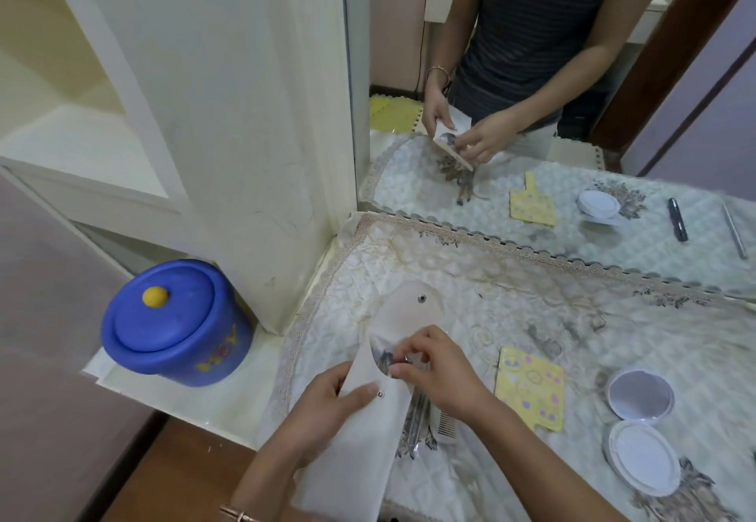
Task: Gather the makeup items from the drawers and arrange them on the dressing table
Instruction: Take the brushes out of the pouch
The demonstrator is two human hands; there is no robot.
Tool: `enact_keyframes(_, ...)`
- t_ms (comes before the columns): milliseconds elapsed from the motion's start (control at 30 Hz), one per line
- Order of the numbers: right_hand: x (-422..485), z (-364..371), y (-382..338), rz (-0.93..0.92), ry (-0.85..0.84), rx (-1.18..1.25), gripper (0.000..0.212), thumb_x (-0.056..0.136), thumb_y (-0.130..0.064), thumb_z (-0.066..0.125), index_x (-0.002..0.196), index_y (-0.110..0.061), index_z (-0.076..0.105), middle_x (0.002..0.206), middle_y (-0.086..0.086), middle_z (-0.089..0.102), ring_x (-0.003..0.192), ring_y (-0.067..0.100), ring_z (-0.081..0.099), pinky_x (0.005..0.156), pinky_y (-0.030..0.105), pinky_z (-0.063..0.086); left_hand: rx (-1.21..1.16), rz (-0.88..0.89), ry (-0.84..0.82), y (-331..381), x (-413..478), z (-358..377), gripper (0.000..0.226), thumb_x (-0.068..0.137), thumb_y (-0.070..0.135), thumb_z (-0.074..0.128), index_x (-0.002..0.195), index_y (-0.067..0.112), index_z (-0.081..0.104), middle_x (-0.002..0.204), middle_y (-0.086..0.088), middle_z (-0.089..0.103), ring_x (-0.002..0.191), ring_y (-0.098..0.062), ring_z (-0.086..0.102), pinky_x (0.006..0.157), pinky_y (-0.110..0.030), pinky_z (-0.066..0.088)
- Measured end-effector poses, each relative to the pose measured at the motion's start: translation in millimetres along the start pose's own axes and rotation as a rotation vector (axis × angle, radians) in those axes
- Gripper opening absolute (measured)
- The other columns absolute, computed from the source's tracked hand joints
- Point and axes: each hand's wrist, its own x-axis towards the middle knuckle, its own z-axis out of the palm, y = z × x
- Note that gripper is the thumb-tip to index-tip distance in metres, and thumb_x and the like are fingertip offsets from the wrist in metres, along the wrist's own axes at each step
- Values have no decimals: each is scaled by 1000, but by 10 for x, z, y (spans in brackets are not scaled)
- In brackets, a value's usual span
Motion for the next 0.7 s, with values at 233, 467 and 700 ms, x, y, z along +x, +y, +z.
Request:
enact_keyframes(233, -54, 73, 47, -21, -32, -126, 29, 81, -30, 66, 109, -23, 63, 98, -7, 46, 97, 9, 49, 86, 17, 39, 116, 6, -24, 2, -22, -91, 8, 84, 16, 66, 91, 17, 68, 74, 6, 71, 70, -8, 65, 60, -18, 48)
enact_keyframes(467, -9, 9, 10, 24, -119, 71, 26, 72, -17, 75, 67, -31, 54, 87, -5, 45, 77, 6, 46, 71, 6, 40, 56, -1, -48, -14, -62, -107, 16, 83, 10, 65, 98, 16, 67, 78, 4, 73, 71, -8, 67, 60, -18, 49)
enact_keyframes(700, 107, -261, 101, 213, 127, 686, 13, 78, 0, 66, 76, -11, 60, 88, 13, 62, 75, 20, 61, 68, 22, 53, 55, -26, -32, -77, -36, -270, 17, 83, 9, 66, 99, 15, 66, 82, 3, 74, 76, -10, 68, 64, -20, 51)
